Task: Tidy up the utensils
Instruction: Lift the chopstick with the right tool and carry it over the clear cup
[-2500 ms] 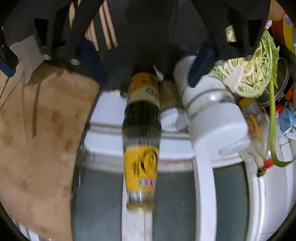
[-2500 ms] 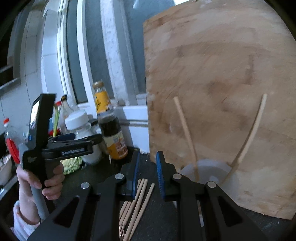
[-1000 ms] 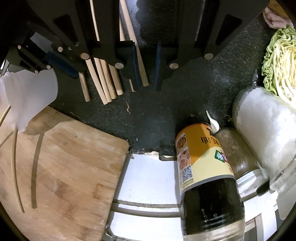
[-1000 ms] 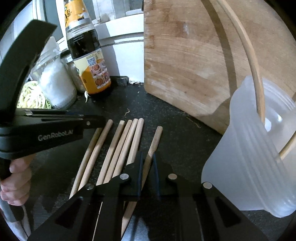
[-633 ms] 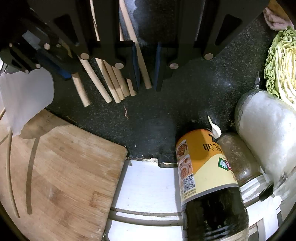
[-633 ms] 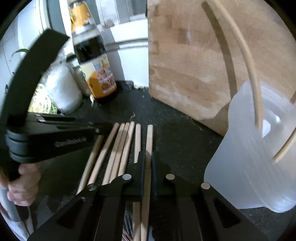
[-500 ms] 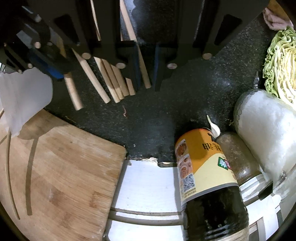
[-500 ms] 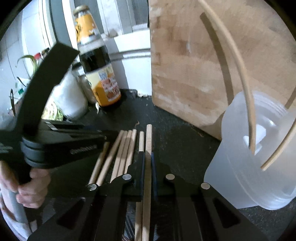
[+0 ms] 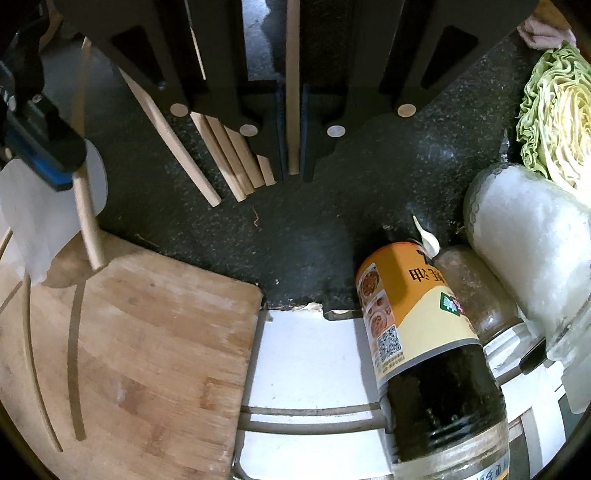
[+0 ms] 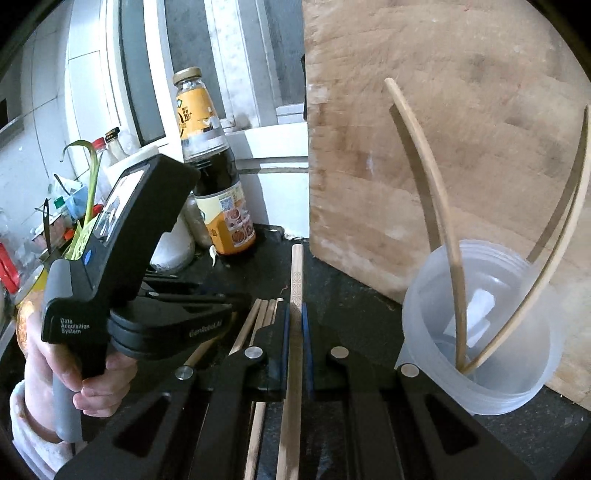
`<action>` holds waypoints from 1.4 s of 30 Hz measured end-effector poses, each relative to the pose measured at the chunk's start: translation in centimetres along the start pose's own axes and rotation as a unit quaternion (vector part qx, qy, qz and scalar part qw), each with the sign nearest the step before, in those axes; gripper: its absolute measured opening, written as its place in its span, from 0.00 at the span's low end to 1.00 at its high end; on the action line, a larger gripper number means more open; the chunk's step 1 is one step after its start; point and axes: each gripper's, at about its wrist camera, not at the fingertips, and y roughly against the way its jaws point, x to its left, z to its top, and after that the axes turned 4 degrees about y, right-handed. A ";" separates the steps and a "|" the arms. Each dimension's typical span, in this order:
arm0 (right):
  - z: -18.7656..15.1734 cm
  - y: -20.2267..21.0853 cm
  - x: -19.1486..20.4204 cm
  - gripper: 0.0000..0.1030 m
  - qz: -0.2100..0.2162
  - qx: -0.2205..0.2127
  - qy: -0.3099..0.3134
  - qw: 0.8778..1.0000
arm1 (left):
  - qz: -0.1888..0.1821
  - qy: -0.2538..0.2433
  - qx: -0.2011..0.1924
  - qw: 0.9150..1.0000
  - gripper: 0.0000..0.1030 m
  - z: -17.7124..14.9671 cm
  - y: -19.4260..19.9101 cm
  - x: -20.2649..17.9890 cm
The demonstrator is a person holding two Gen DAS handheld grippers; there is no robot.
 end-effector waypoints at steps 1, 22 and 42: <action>0.0 0.2 0.0 0.08 -0.003 -0.004 0.000 1.000 | 0.002 0.001 0.002 1.000 0.07 0.0 -0.1 0.0; 1.5 8.7 -2.7 0.08 -0.006 -0.190 -0.055 0.980 | -0.041 -0.008 -0.079 0.996 0.06 0.1 3.8 0.7; 1.5 20.2 -8.1 0.07 -0.025 -0.356 -0.119 0.927 | -0.172 -0.025 -0.437 0.883 0.06 -1.8 25.6 -3.9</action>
